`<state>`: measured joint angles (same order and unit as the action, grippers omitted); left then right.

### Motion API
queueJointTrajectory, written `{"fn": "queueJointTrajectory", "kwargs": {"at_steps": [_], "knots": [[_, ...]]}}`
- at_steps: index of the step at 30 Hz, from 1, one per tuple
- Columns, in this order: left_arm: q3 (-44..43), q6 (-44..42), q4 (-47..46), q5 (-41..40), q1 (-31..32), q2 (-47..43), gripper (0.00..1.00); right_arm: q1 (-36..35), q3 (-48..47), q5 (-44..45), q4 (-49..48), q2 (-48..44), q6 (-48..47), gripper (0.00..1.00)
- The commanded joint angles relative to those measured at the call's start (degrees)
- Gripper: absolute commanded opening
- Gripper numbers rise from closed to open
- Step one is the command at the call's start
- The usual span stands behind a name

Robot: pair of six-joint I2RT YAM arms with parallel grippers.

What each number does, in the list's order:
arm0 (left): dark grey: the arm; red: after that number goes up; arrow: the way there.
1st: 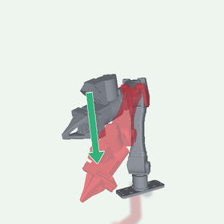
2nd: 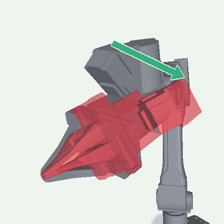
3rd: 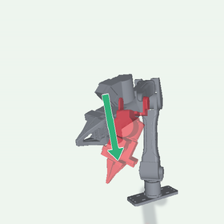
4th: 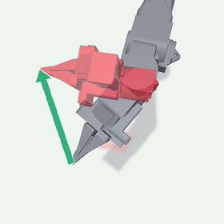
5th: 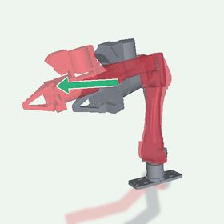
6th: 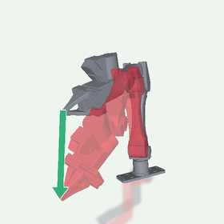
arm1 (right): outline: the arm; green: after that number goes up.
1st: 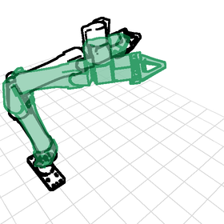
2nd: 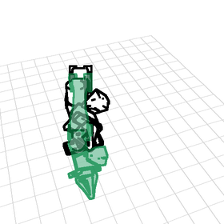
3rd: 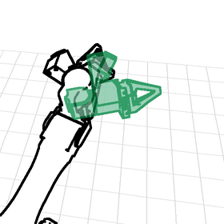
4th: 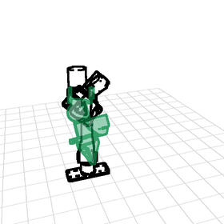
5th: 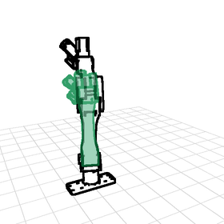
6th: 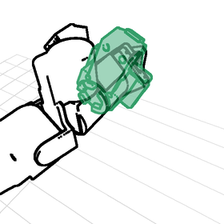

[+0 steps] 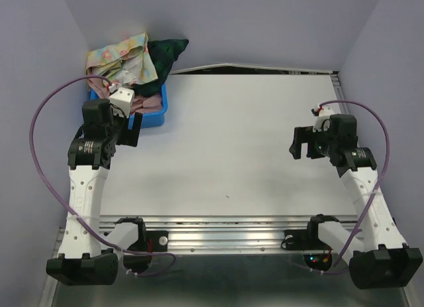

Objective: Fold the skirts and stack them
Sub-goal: Grab the skirt from the pile

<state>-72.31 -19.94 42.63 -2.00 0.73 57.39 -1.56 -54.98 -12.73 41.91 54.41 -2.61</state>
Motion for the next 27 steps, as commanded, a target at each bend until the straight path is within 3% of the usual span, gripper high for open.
{"fn": "queueJointTrajectory", "kwargs": {"at_steps": [1, 7, 20, 27], "knots": [[-1.1, -2.6, -2.7, -1.8, 0.0, 0.6, 0.98, 0.2, -0.3, 0.3, -1.9, 0.3, -0.4, 1.00], [-10.9, -6.6, -3.6, -2.5, 0.8, 10.0, 0.99, 0.2, -0.4, -1.0, -1.9, 2.4, -0.7, 1.00], [-56.3, -12.0, -10.3, -10.4, 9.3, 49.2, 0.98, 0.2, -0.4, -0.4, -1.7, 5.5, -1.2, 1.00], [-61.3, -17.9, -24.0, -16.4, 11.1, 64.4, 0.98, 0.2, -0.2, -0.2, -1.9, 7.0, -1.2, 1.00]]}}
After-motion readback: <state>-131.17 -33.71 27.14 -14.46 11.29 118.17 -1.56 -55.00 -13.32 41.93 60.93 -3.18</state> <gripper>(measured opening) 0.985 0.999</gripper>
